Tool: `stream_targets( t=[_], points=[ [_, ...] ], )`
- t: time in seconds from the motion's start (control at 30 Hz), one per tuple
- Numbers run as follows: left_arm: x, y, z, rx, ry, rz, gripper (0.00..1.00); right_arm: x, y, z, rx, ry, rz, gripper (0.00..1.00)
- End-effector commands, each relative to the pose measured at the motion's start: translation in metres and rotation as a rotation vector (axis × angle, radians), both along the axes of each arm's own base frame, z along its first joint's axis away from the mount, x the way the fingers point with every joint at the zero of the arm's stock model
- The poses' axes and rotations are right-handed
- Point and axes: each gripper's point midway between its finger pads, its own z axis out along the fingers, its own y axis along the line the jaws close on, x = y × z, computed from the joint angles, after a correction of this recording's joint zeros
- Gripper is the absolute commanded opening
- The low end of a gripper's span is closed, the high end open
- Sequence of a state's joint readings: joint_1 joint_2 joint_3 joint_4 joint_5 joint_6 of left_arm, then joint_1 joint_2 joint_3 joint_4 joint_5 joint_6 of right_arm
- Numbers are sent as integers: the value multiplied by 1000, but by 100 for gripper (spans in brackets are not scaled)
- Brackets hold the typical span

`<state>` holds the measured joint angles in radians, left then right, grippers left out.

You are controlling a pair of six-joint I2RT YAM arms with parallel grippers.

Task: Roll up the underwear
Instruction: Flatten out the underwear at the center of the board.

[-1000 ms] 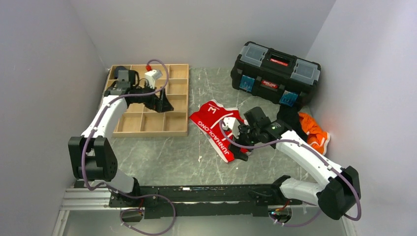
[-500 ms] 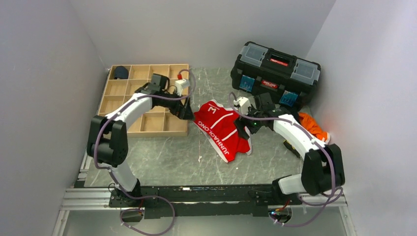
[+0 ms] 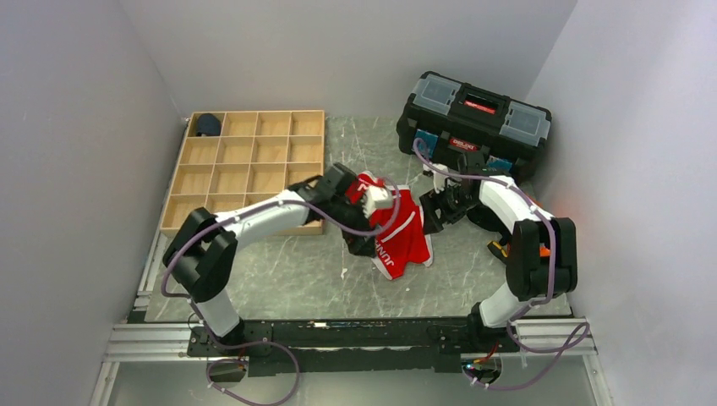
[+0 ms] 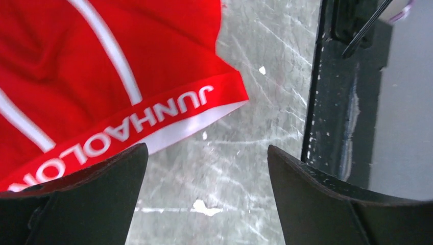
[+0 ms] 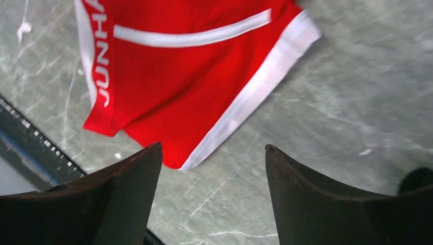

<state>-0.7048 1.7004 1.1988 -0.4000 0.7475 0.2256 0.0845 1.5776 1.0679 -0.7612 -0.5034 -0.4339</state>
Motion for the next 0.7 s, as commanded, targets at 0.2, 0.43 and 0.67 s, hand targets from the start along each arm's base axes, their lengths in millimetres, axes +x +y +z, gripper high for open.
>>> stream_targets(
  t=[0.2, 0.43, 0.67],
  points=[
    [-38, -63, -28, 234, -562, -162, 82, -32, -17, 9, 92, 135, 85, 73],
    [-38, -84, -51, 347, -714, -219, 68, -39, -23, 7, 110, 142, 77, 71],
    [-44, -84, -77, 410, -683, -272, 54, -40, -27, 7, 108, 129, 69, 70]
  ],
)
